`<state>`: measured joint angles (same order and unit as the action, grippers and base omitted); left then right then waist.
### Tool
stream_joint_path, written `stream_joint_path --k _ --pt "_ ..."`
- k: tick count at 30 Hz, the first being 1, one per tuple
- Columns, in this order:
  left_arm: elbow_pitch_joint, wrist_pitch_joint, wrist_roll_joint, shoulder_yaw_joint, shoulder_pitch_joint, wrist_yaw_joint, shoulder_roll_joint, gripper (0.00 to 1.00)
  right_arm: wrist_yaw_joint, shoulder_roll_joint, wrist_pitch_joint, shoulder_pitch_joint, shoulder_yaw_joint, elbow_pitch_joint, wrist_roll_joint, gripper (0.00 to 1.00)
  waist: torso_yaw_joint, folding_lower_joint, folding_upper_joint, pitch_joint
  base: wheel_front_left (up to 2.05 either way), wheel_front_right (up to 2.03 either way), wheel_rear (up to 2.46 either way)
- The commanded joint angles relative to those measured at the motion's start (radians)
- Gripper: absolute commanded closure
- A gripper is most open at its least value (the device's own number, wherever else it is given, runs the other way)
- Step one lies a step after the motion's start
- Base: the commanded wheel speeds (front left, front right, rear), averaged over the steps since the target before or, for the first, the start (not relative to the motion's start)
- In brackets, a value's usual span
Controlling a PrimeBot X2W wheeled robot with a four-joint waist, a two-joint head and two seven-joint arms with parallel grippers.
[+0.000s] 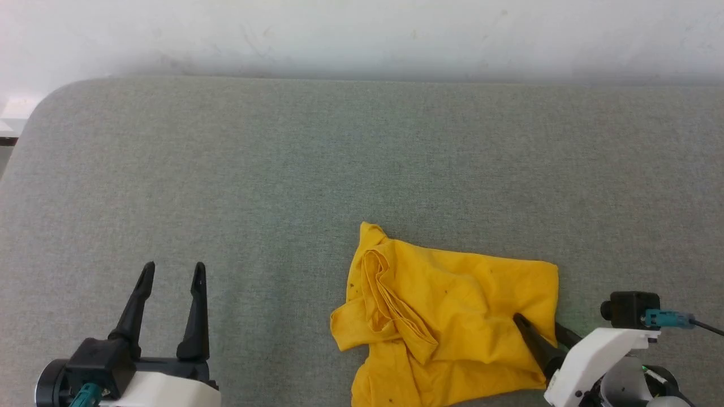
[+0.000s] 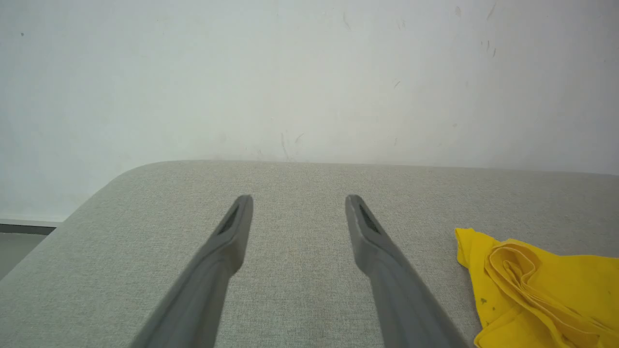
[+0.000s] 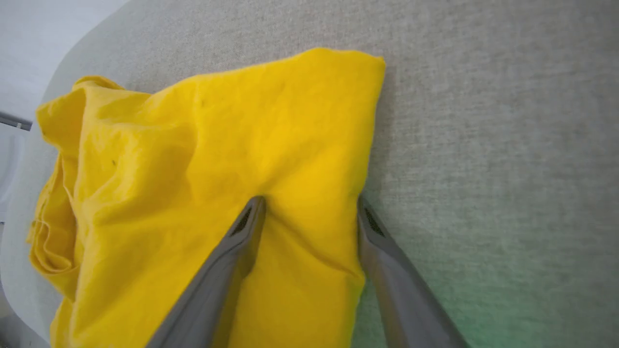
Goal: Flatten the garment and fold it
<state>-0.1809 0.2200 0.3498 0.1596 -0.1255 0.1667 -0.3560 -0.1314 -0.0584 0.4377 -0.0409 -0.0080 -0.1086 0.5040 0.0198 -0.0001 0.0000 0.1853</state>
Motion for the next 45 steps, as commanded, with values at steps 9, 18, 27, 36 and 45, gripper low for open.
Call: stream_joint_path --k 9,18,27,36,45 --pt "-0.022 -0.008 -0.003 -0.002 -0.012 0.012 -0.008 0.00 0.001 0.008 -0.043 0.060 0.025 -0.079 -0.004 1.00 -0.010 0.0001 0.0000 -0.002 0.00 0.00 0.00" --pt "-0.035 -0.005 -0.004 -0.010 0.001 0.014 -0.023 0.00 0.001 0.008 -0.016 0.127 -0.016 -0.036 -0.076 1.00 -0.090 0.0001 0.0000 0.002 0.00 0.00 0.00" --pt "-0.057 -0.016 -0.014 -0.006 0.023 0.013 -0.041 0.00 0.001 -0.007 0.077 0.232 -0.057 0.011 -0.231 1.00 -0.194 0.0001 0.0000 0.020 0.00 0.00 0.00" --pt "-0.099 -0.052 -0.036 -0.003 0.062 0.016 -0.071 0.00 0.001 -0.162 0.117 0.386 -0.037 0.017 -0.291 1.00 -0.298 0.0001 0.0000 0.083 0.00 0.00 0.00" --pt "-0.192 -0.102 -0.084 -0.023 0.139 0.025 -0.130 0.00 0.001 -0.327 0.125 0.511 -0.077 -0.043 -0.346 1.00 -0.323 0.0001 0.0000 0.222 0.00 0.00 0.00"
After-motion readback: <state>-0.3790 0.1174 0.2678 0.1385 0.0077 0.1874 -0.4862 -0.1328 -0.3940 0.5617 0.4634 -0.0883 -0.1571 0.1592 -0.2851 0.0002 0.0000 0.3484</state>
